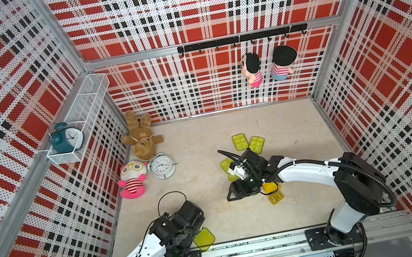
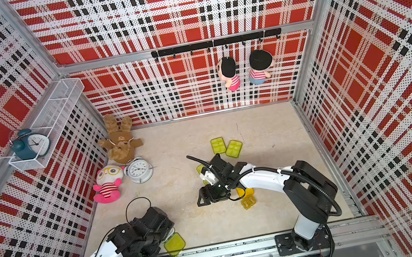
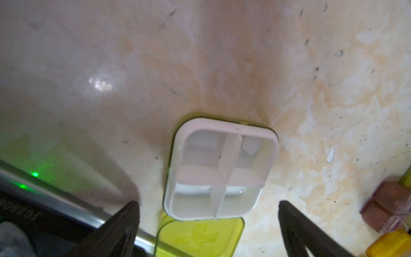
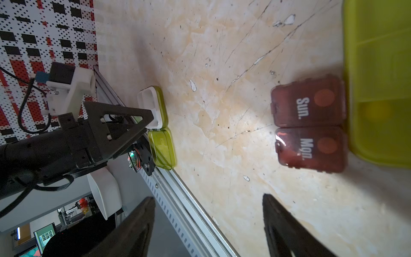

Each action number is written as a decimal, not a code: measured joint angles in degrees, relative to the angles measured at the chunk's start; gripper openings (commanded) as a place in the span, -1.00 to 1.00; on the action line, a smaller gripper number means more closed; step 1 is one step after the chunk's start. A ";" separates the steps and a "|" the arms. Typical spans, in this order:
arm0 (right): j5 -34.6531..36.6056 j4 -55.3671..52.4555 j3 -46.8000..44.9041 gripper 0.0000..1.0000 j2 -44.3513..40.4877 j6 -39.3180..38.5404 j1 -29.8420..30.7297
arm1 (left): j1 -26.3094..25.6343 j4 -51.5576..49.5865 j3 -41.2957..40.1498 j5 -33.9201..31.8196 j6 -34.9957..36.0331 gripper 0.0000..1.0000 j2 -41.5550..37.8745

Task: Close pillboxes
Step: Move the pillbox to the center of the board.

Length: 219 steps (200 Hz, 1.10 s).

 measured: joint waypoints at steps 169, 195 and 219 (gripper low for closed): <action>6.03 -1.95 -3.02 0.57 -8.20 4.72 -0.66 | 4.33 36.46 7.54 8.55 20.06 0.97 28.61; 8.44 -1.97 -5.77 0.56 -13.05 7.74 -0.70 | 4.37 39.41 8.09 10.62 22.40 0.97 30.29; 10.03 -0.39 -10.73 0.53 -19.41 12.57 -0.39 | 6.19 39.19 6.54 12.50 25.03 0.97 28.06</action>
